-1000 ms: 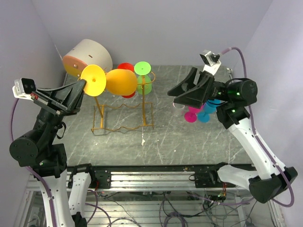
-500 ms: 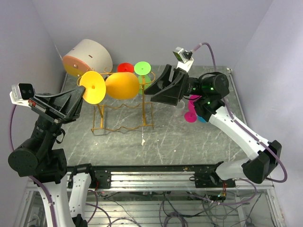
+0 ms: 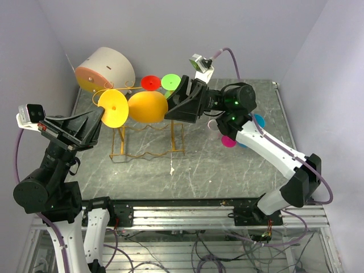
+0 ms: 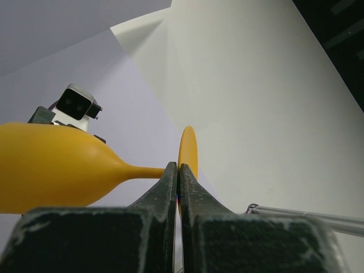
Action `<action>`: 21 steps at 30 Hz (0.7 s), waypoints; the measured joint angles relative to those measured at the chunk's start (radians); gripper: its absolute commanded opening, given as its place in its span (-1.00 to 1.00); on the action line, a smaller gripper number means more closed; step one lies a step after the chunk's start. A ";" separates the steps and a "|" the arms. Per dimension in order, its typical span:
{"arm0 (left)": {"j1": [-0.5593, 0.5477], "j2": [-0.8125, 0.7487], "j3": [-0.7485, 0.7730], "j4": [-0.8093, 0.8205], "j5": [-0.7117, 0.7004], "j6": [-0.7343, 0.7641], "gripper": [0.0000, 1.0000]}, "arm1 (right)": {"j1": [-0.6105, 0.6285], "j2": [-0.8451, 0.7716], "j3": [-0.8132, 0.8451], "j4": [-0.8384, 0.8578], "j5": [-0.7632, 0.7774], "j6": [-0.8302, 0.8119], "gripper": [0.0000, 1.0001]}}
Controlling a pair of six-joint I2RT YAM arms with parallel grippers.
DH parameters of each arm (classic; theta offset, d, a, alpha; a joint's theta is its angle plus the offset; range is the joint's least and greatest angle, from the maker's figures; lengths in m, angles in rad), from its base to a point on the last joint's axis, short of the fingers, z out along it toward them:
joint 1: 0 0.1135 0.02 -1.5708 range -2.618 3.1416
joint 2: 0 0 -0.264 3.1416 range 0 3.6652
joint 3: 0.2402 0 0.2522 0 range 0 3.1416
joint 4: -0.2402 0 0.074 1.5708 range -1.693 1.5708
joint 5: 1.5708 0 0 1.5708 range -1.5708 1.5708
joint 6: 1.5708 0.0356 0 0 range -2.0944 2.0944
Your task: Take the wine glass off the wine glass rack
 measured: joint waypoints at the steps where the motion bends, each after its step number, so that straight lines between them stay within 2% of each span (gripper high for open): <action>1: 0.000 0.000 -0.001 -0.002 0.000 0.000 -0.86 | 0.003 0.004 0.000 0.012 0.000 0.006 0.03; 3: 0.000 -0.002 -0.002 -0.004 0.000 0.001 -0.86 | 0.005 0.006 0.000 0.047 0.002 0.031 -0.05; 7: 0.000 -0.011 -0.012 -0.006 -0.001 0.000 -0.86 | 0.006 0.003 -0.002 0.151 0.008 0.090 -0.39; 11: 0.000 -0.024 -0.014 -0.008 -0.002 0.004 -0.86 | 0.006 -0.002 -0.011 0.184 0.015 0.114 -0.55; 17: 0.000 -0.038 -0.030 -0.018 -0.014 0.013 -0.86 | 0.009 -0.016 -0.027 0.193 0.021 0.136 -1.00; 19: 0.000 -0.038 -0.032 -0.030 -0.022 0.017 -0.85 | 0.011 -0.029 -0.039 0.204 0.023 0.138 -1.00; 21: 0.000 -0.038 -0.038 -0.042 -0.031 0.020 -0.75 | 0.013 -0.045 -0.047 0.209 0.023 0.140 -1.00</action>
